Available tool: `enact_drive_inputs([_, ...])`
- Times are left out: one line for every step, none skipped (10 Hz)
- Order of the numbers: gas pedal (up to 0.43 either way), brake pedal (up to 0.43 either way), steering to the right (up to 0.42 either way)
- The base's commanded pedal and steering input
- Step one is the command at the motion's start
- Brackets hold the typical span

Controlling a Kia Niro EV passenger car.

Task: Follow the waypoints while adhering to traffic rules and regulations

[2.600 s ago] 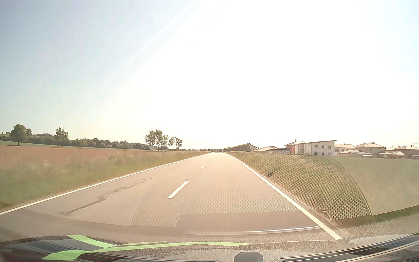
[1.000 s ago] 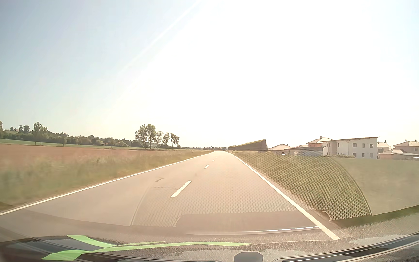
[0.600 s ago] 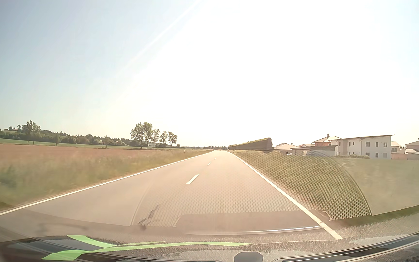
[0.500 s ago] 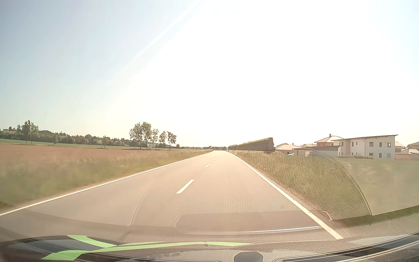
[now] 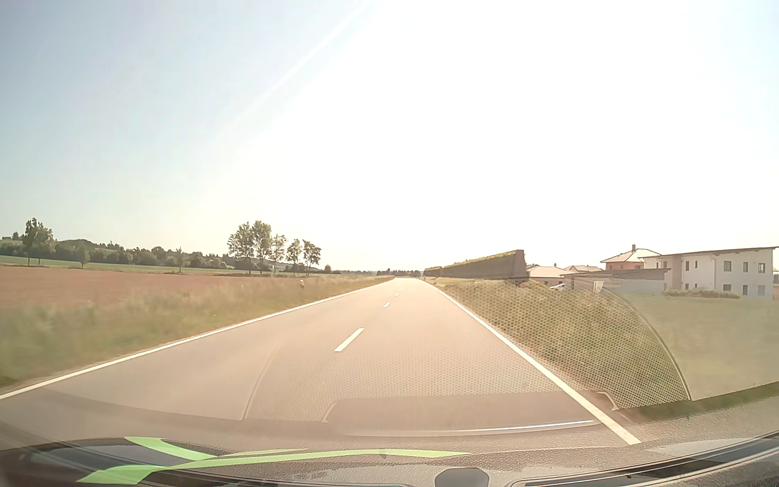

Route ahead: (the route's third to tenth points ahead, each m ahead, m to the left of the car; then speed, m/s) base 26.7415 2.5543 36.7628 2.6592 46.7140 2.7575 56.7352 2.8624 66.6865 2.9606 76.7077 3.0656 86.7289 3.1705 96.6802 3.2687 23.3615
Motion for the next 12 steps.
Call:
enact_drive_inputs([0.209, 0.0, 0.0])
enact_drive_inputs([0.197, 0.0, 0.0])
enact_drive_inputs([0.197, 0.0, 0.0])
enact_drive_inputs([0.209, 0.0, 0.0])
enact_drive_inputs([0.22, 0.0, 0.0])
enact_drive_inputs([0.228, 0.0, -0.001])
enact_drive_inputs([0.228, 0.0, -0.001])
enact_drive_inputs([0.228, 0.0, -0.001])
enact_drive_inputs([0.22, 0.0, -0.001])
enact_drive_inputs([0.209, 0.0, -0.001])
enact_drive_inputs([0.209, 0.0, -0.002])
enact_drive_inputs([0.228, 0.0, -0.003])
